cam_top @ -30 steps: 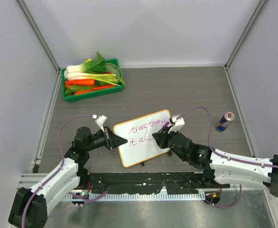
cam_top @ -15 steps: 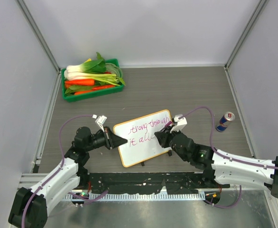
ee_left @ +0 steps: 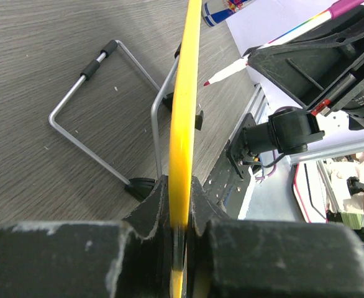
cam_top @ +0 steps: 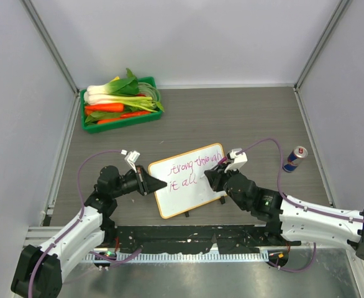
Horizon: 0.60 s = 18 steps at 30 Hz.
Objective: Write a sentence on the whiteboard
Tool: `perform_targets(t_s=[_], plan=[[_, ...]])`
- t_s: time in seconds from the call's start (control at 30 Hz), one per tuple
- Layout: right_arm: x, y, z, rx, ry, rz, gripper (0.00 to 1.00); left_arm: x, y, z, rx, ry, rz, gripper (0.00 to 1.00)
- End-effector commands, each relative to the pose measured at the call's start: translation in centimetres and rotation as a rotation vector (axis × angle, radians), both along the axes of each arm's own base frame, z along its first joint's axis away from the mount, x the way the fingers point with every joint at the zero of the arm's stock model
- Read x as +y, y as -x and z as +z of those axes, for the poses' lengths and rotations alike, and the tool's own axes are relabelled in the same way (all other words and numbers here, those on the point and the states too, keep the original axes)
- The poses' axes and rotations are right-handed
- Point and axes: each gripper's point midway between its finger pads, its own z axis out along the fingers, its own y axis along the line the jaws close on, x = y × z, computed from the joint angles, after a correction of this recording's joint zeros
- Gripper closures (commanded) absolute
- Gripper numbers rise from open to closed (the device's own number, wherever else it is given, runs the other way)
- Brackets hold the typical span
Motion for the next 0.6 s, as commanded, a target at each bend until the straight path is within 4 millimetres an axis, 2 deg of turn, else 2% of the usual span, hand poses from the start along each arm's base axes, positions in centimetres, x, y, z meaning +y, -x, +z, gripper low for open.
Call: perform_targets(t_s=[0.0,0.4,0.53,0.57], plan=[[0.1,-0.6,1.0,-0.020,-0.034,-0.032,0.99,1.4,-0.5,-3.4,0.022,-0.116,0.059,1.00],[0.2,-0.8,-1.4,0.001,-0.011,-0.047,0.99,1.4,-0.5,-3.4,0.022,-0.115,0.060,1.00],[-0.2,-0.6,-0.4,-0.006,-0.021,-0.048,0.99,1.4,-0.4,-3.4,0.019,-0.115,0.060,1.00],[-0.3,-0.5,0.5,-0.016,-0.047,-0.047,0.99,1.4,-0.4,-3.4,0.019,-0.115,0.060,1.00]])
